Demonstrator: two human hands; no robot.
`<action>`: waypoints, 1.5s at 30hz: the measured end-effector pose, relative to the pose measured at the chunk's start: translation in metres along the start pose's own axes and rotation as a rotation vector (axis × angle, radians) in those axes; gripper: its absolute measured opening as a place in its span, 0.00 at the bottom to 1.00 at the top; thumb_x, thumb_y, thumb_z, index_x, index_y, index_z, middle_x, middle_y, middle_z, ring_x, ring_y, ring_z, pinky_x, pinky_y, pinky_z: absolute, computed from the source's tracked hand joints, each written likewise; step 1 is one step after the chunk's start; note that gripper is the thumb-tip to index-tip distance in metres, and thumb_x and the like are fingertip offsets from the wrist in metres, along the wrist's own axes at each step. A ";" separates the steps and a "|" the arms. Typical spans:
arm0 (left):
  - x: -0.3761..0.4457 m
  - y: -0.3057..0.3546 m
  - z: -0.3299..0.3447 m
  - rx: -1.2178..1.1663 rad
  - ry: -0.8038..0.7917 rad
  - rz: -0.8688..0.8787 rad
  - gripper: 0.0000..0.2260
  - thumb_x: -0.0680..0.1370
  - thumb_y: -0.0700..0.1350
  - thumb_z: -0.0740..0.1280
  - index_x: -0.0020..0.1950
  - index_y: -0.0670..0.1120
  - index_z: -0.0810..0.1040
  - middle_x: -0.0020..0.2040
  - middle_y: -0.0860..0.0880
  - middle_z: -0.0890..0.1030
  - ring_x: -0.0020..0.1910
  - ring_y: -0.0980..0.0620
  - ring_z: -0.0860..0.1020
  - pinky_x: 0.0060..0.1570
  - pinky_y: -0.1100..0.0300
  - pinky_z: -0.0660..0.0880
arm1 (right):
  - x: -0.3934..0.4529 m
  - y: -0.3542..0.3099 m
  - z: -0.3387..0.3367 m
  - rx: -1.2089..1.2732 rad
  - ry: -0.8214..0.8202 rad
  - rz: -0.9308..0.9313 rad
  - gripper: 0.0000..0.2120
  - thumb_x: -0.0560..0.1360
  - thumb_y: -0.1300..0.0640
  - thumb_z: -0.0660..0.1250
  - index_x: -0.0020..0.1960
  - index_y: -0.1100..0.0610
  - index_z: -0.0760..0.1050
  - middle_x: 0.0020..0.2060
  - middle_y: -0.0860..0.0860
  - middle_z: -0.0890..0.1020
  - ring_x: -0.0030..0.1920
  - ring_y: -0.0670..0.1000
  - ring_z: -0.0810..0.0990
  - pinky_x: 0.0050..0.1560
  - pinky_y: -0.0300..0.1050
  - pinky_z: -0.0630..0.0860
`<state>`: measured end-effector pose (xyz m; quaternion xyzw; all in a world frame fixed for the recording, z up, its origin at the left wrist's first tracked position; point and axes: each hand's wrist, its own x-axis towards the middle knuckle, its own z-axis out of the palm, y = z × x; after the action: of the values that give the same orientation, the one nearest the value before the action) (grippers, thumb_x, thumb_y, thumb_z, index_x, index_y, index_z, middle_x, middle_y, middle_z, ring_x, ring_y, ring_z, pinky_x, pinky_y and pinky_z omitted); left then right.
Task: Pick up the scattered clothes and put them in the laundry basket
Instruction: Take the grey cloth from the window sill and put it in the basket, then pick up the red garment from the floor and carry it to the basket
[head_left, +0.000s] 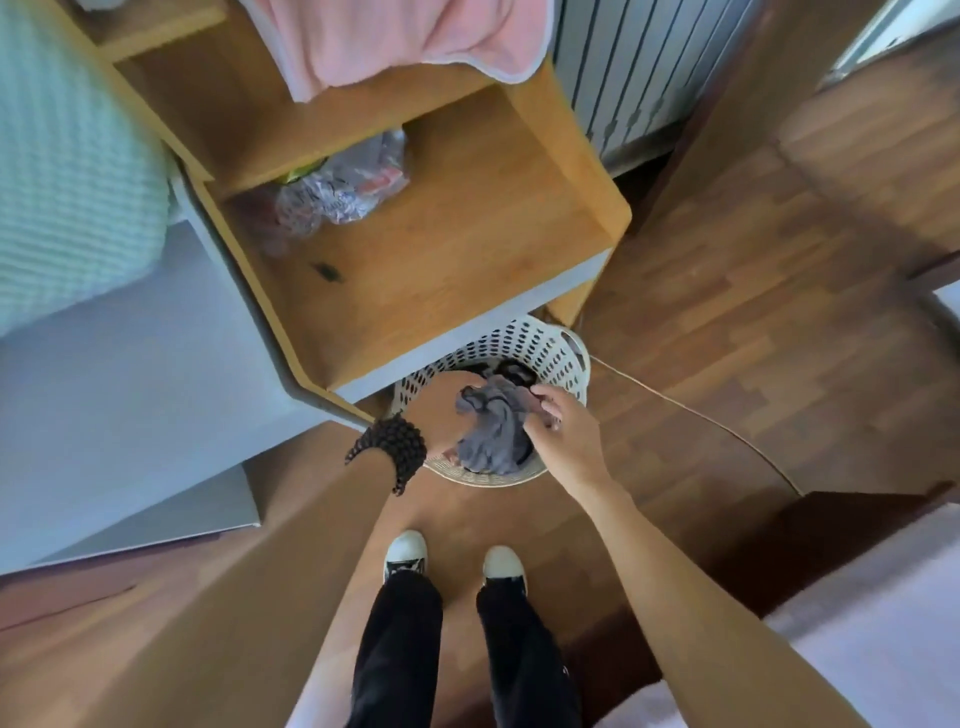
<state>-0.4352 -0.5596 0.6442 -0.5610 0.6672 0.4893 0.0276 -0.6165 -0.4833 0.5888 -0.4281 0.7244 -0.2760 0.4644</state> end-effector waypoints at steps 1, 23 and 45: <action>-0.003 0.002 -0.001 -0.040 0.025 -0.011 0.23 0.79 0.36 0.64 0.74 0.46 0.70 0.75 0.44 0.69 0.71 0.46 0.71 0.55 0.65 0.68 | -0.001 -0.006 -0.003 0.033 0.000 -0.017 0.20 0.81 0.55 0.68 0.72 0.54 0.75 0.70 0.51 0.79 0.70 0.51 0.77 0.71 0.49 0.75; -0.496 -0.098 -0.243 -0.329 1.271 0.261 0.22 0.77 0.36 0.68 0.70 0.49 0.73 0.65 0.54 0.79 0.65 0.61 0.77 0.60 0.66 0.75 | -0.283 -0.433 0.205 0.280 -0.509 -1.049 0.17 0.77 0.57 0.69 0.64 0.43 0.78 0.61 0.41 0.84 0.63 0.46 0.84 0.66 0.49 0.80; -0.911 -0.389 -0.143 -0.450 1.968 -0.345 0.20 0.78 0.35 0.67 0.69 0.48 0.75 0.66 0.52 0.79 0.58 0.64 0.78 0.57 0.64 0.78 | -0.646 -0.489 0.610 0.160 -1.419 -1.237 0.20 0.77 0.58 0.68 0.69 0.55 0.79 0.63 0.44 0.85 0.64 0.43 0.83 0.66 0.38 0.78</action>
<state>0.2760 0.0420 1.0097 -0.7945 0.1968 -0.0849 -0.5681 0.2470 -0.1536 1.0069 -0.7714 -0.1040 -0.1972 0.5960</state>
